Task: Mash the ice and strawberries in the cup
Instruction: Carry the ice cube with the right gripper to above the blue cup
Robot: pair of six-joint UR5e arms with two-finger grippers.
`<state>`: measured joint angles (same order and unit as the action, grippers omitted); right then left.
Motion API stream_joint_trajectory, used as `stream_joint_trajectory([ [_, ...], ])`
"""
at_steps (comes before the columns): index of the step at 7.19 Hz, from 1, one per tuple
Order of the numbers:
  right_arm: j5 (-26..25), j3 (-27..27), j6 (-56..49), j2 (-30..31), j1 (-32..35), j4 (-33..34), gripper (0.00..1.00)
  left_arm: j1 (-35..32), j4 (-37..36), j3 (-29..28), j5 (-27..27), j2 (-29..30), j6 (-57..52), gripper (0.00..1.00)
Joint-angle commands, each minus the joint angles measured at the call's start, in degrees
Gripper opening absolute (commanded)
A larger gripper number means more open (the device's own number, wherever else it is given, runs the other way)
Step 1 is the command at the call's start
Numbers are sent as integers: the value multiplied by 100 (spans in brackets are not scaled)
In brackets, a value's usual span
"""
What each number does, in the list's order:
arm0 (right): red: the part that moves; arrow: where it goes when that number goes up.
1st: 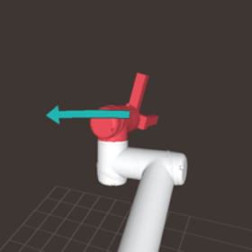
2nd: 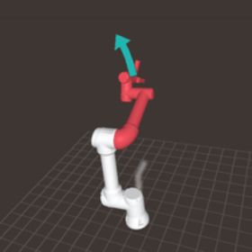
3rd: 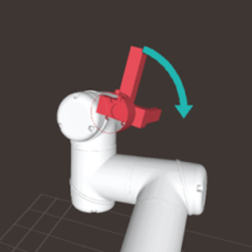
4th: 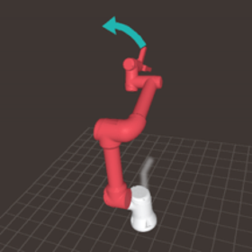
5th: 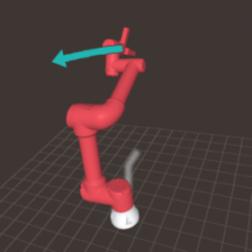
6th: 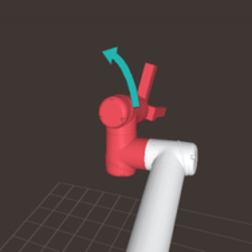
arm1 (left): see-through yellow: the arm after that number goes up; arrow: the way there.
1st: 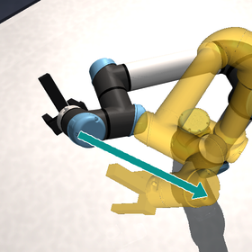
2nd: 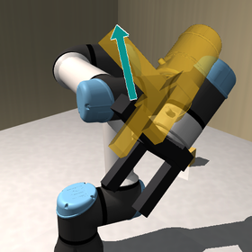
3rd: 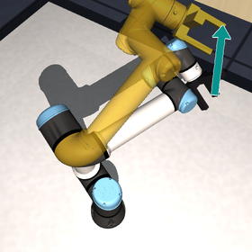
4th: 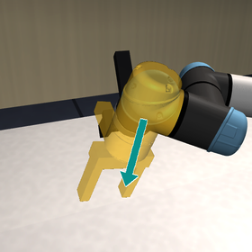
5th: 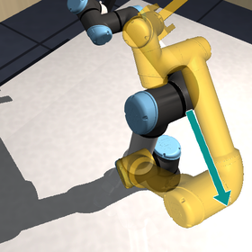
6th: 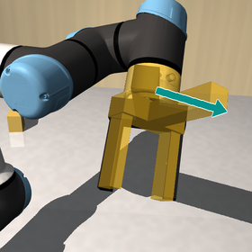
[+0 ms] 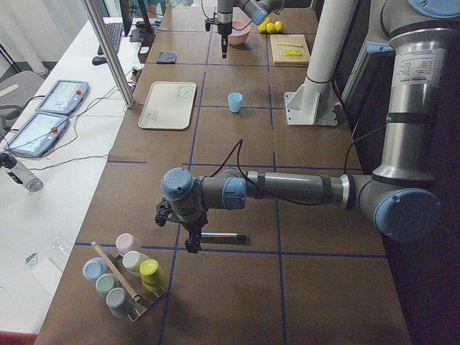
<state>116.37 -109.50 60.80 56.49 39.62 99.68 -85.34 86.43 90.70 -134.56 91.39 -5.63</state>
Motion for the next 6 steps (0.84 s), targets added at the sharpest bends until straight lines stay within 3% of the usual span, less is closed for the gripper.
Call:
stream_joint_trajectory([
  [1,-936,611,878,-829,-908,95,3,0,-4,-26,0,1,0,100],
  [4,-1125,1570,1397,-1665,-1254,60,3,0,-4,-35,0,10,0,100],
  [6,-1178,1686,1469,-1720,-1334,51,4,0,-4,-44,0,1,0,100],
])
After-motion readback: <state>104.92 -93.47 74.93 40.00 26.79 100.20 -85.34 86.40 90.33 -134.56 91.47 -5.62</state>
